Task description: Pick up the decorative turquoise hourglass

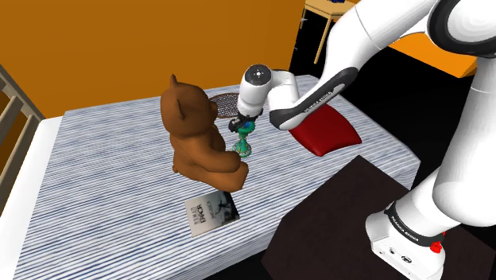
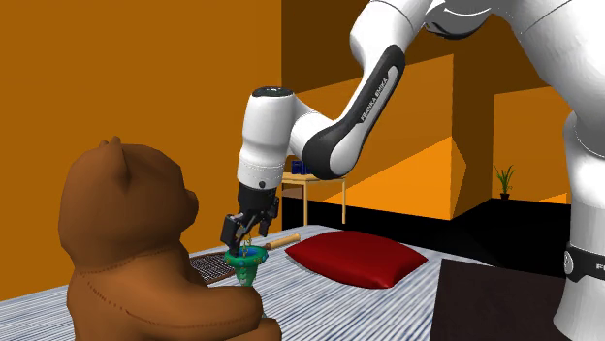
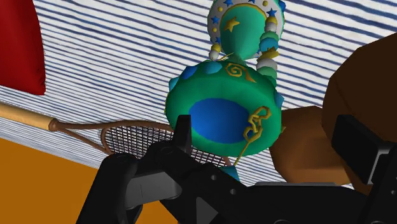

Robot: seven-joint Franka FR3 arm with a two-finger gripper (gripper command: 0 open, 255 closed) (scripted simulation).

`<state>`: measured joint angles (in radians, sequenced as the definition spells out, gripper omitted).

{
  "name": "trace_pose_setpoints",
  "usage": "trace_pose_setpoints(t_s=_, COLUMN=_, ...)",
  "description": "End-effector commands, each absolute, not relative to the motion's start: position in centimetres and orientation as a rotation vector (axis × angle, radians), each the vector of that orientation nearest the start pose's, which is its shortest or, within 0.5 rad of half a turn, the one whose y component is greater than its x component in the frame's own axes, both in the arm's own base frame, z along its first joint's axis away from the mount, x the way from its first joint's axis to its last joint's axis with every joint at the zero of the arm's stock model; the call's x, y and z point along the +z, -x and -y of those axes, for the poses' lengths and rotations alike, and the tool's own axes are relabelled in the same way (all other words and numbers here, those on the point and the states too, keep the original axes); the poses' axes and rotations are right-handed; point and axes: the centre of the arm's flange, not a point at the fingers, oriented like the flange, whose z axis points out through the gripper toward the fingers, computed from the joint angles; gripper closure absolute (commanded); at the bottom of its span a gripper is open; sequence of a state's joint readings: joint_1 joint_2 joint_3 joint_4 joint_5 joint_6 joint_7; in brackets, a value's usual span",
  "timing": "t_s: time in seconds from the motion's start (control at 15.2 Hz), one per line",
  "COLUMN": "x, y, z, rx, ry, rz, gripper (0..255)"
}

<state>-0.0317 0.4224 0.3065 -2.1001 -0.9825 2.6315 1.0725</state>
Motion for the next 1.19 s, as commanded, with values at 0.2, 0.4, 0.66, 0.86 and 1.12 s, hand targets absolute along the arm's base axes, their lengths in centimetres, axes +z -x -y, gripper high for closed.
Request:
trace_pose_setpoints(t_s=0.2, x=21.9, y=-56.1, z=-17.8, rx=-0.632, ry=3.301, rz=0.005, gripper=255)
trace_pose_setpoints(t_s=0.4, x=21.9, y=-56.1, z=-17.8, rx=-0.632, ry=3.301, rz=0.005, gripper=255)
trace_pose_setpoints(t_s=0.66, x=21.9, y=-56.1, z=-17.8, rx=-0.632, ry=3.301, rz=0.005, gripper=255)
trace_pose_setpoints(t_s=0.86, x=22.5, y=-56.1, z=-17.7, rx=-0.632, ry=3.301, rz=0.006, gripper=255)
trace_pose_setpoints(t_s=1.12, x=24.6, y=-56.1, z=-17.7, rx=-0.632, ry=3.301, rz=0.005, gripper=255)
